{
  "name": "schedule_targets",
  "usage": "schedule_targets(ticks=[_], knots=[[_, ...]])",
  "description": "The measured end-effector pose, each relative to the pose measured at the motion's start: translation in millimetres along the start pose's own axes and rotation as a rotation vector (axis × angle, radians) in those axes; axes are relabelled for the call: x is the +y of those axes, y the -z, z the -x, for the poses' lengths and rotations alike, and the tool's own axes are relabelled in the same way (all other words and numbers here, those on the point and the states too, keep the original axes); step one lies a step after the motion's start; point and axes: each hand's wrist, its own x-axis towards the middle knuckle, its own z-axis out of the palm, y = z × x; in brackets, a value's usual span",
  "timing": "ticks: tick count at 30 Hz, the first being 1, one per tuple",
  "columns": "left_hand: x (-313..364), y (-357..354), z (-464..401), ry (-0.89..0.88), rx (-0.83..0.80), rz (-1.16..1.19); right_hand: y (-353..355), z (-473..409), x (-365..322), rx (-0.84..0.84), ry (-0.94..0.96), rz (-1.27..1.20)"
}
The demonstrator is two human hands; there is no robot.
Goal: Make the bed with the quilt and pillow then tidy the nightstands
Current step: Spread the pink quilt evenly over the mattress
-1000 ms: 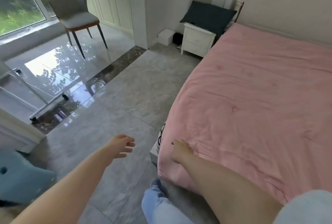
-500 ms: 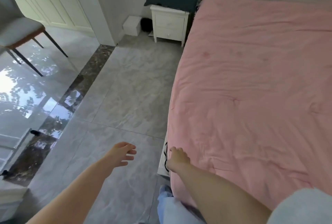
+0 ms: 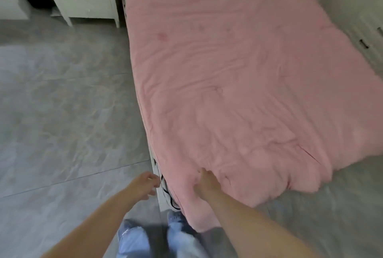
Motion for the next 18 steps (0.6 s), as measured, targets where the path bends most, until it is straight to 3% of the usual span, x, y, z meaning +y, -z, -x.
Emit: schedule_targets(ticks=[9,15,18], knots=[[-15,-4,-111,0.073,-0.128,0.225,-85,-48,-2,0.014,0.012,-0.012],[-28,-32,-163,-0.013,0.005,0.21,-126,-81,-11,0.401,-0.064,0.185],[-28,-41,-172,-0.074,0.148,0.106,-134,-95,-8,0.504,0.03,0.337]])
